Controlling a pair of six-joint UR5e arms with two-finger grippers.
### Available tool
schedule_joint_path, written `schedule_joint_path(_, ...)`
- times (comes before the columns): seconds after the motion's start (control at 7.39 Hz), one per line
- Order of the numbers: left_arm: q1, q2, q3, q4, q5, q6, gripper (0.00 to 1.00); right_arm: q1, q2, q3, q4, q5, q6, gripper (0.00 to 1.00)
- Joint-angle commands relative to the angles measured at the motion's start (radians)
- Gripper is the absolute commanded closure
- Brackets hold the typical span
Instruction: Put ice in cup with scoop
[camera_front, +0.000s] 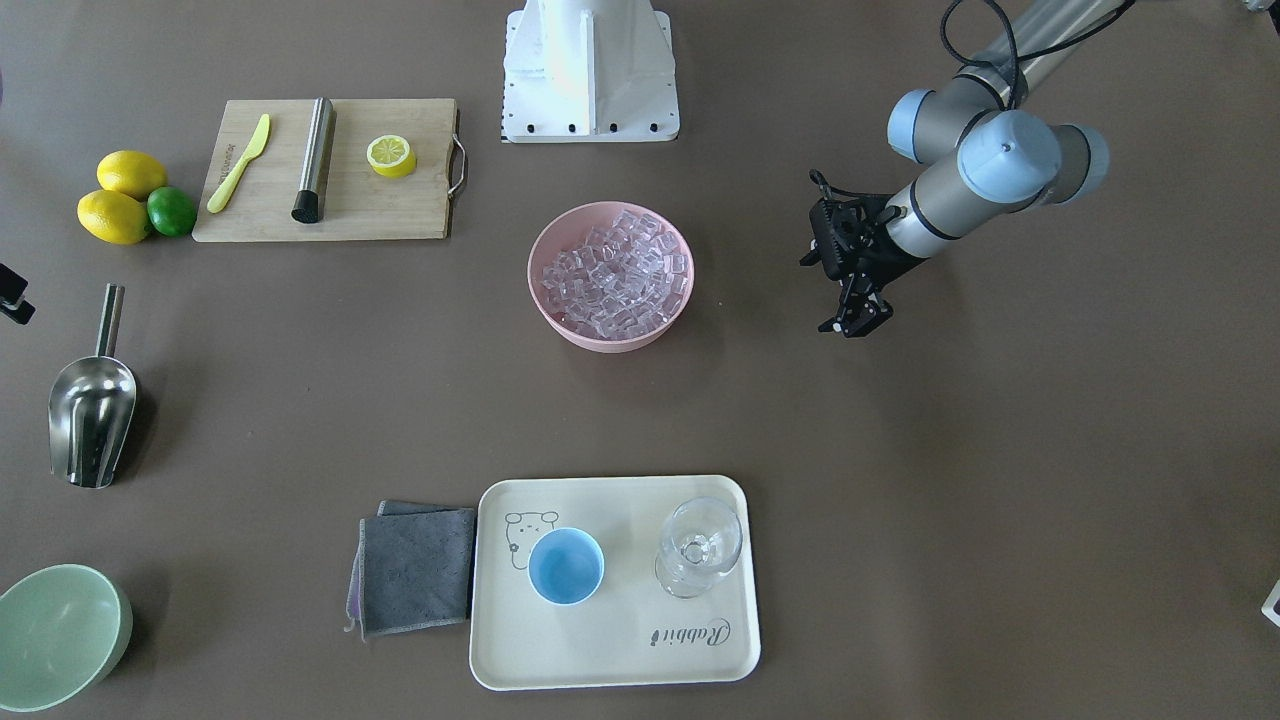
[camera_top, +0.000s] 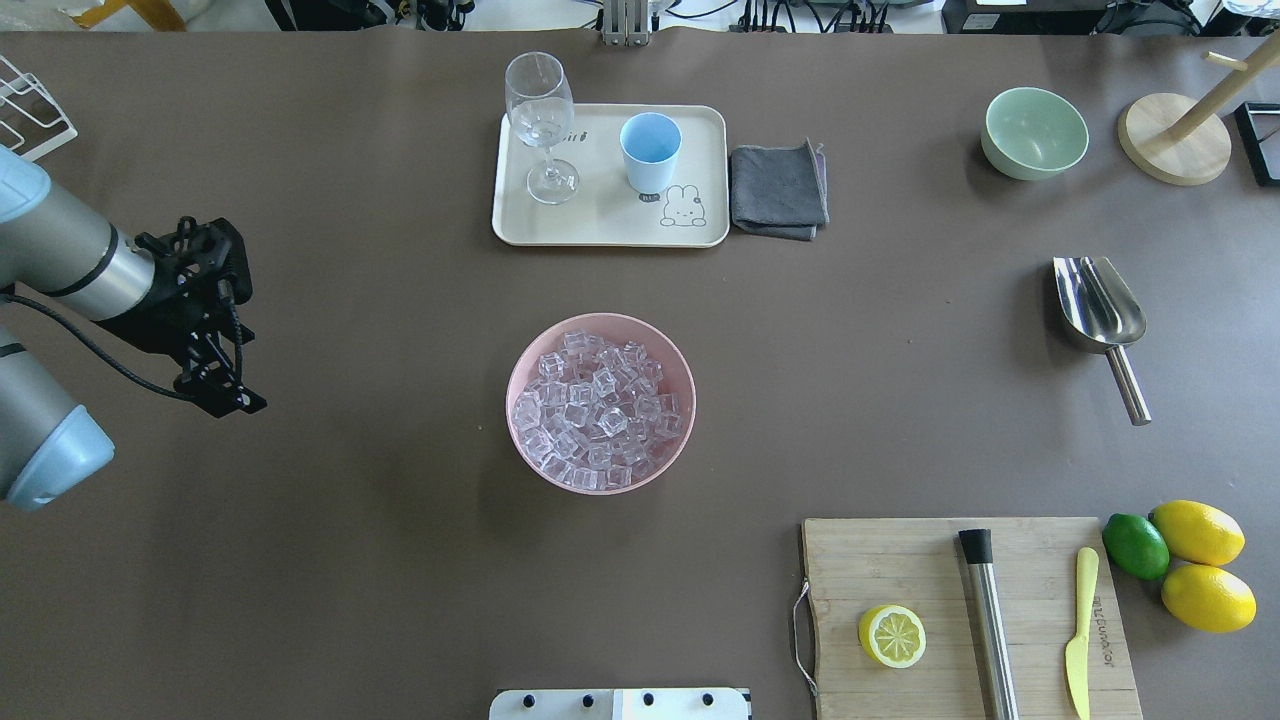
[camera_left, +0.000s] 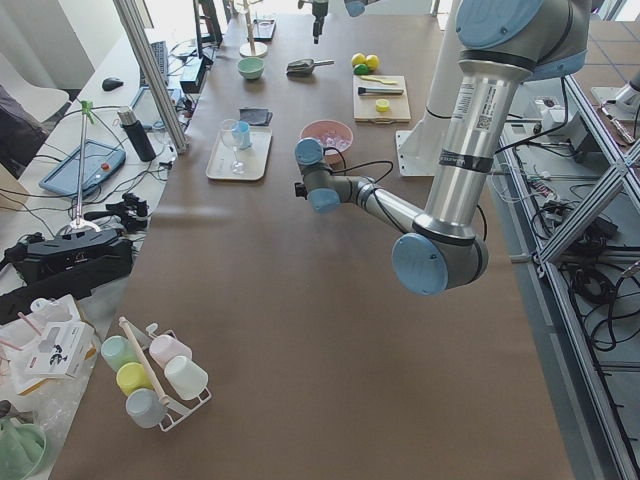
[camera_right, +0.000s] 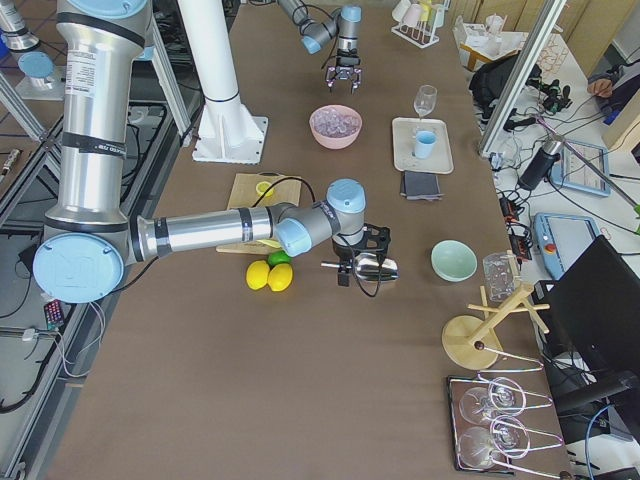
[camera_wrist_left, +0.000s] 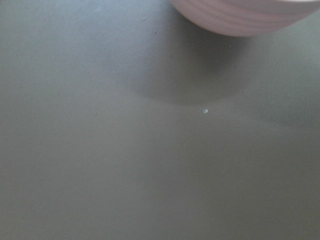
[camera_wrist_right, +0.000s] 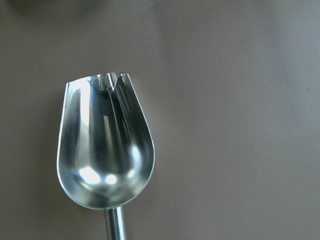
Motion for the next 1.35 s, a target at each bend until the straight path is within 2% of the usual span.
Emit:
schedule_joint_path(0.0,0.062,-0.037,0.022,-0.073,0.097,-0.001,0.01,-0.124,0.002,-0.013,0.102,-0.097,0.148,0.03)
schedule_joint_path(0.14,0.079,-0.061,0.022,-0.08,0.146,0.002,0.01,-0.196,-0.006,-0.023,0.188,-0.173,0.245,0.03)
schedule_joint_path(0.41,0.133,-0.091,0.019,-0.081,0.201,-0.001,0.01,-0.268,-0.04,-0.028,0.277,-0.24,0.261,0.03)
schedule_joint_path(0.68,0.148,-0.109,0.022,-0.078,0.214,-0.001,0.01,-0.333,-0.058,-0.026,0.334,-0.304,0.32,0.04)
schedule_joint_path(1.22,0.194,-0.108,-0.003,-0.073,0.215,-0.005,0.01,-0.341,-0.08,-0.026,0.339,-0.305,0.312,0.34)
